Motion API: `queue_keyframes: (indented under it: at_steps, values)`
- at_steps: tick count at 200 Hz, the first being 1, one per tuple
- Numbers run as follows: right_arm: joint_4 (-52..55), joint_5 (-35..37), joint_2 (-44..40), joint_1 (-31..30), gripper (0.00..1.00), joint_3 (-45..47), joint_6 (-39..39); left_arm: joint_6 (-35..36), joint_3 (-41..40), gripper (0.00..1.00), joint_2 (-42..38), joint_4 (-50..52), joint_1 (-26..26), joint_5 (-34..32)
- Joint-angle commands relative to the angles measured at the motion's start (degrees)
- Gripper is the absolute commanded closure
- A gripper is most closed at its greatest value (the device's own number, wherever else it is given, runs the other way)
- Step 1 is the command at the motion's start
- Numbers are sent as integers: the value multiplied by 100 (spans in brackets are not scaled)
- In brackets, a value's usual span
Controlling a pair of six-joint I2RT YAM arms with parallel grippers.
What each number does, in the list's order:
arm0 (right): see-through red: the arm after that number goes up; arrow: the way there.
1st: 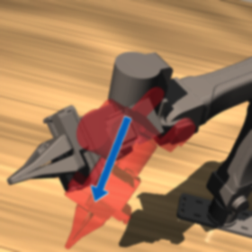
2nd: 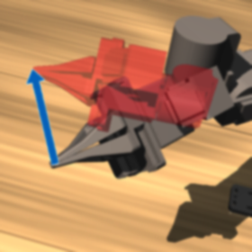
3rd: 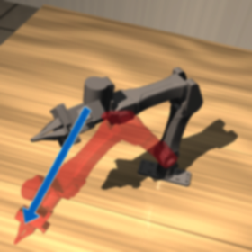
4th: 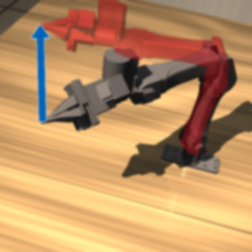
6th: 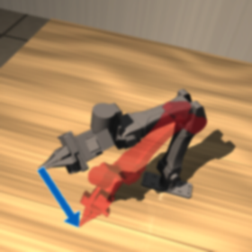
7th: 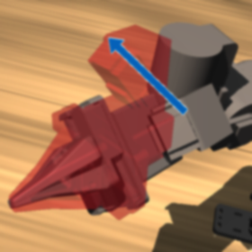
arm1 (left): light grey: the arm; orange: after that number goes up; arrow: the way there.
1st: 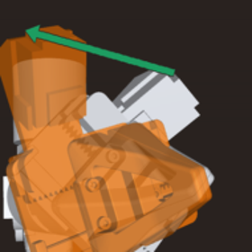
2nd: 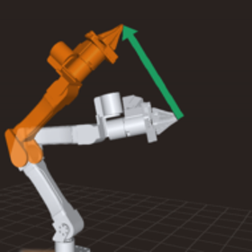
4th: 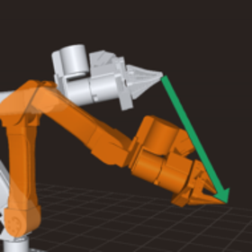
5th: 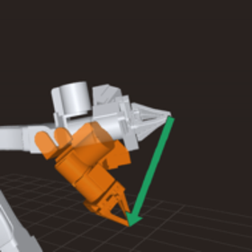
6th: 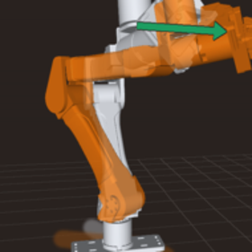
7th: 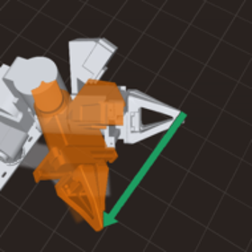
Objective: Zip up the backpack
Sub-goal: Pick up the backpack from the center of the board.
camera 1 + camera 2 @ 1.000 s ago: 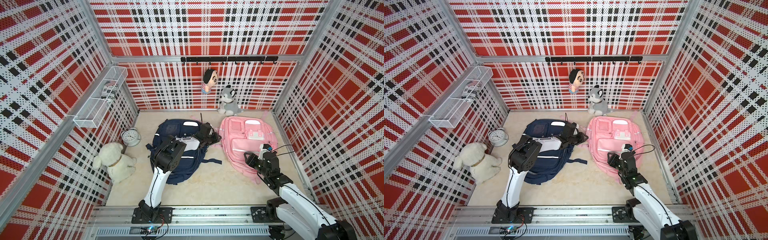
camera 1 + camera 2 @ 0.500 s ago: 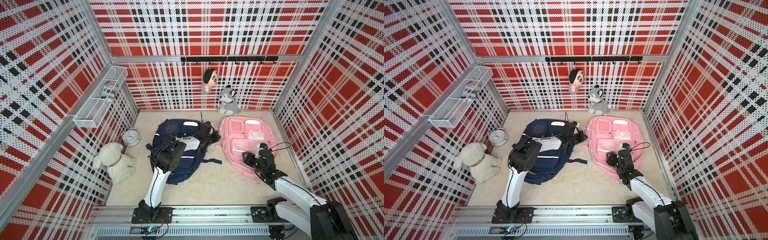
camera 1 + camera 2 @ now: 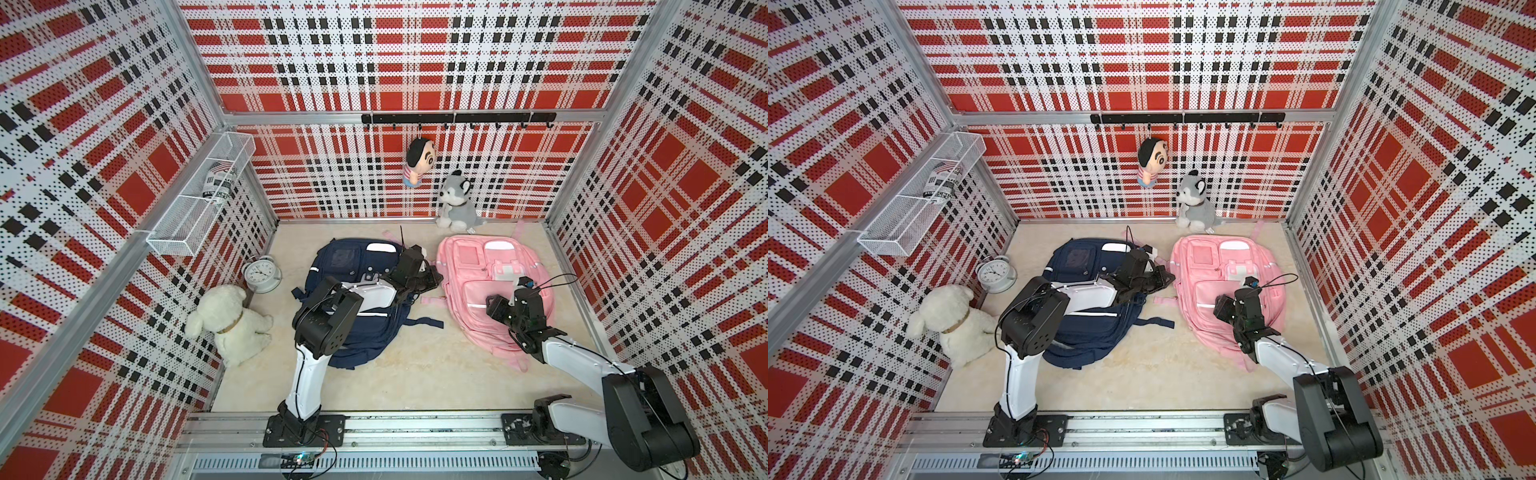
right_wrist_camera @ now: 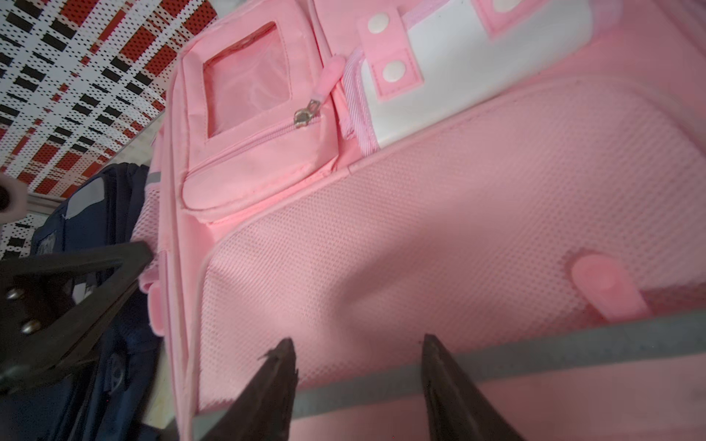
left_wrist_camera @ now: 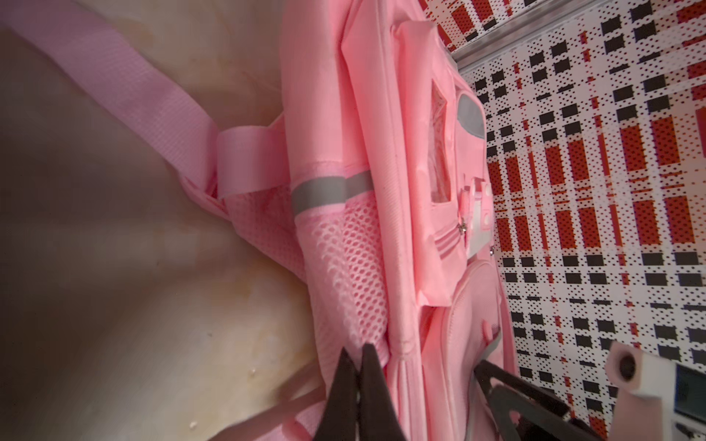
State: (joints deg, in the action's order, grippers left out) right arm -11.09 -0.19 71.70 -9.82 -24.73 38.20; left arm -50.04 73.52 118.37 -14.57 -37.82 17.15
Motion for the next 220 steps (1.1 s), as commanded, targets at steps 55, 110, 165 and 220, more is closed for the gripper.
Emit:
queue_keyframes:
  at_steps: [55, 110, 165, 220]
  values:
    - [528, -201, 32, 375, 51, -777, -691, -304, -161, 100, -747, -266, -426, -396]
    - [1635, 2151, -2360, -1687, 48, -315, 376, -382, -254, 100, -675, -339, -498, -310]
    - [1691, 5286, -1392, -5104, 47, -189, 2810, -397, -309, 100, -728, -397, -516, -194]
    - [3520, 6420, 1938, -5900, 39, -2105, 5515, -461, -496, 100, -968, -472, -514, -98]
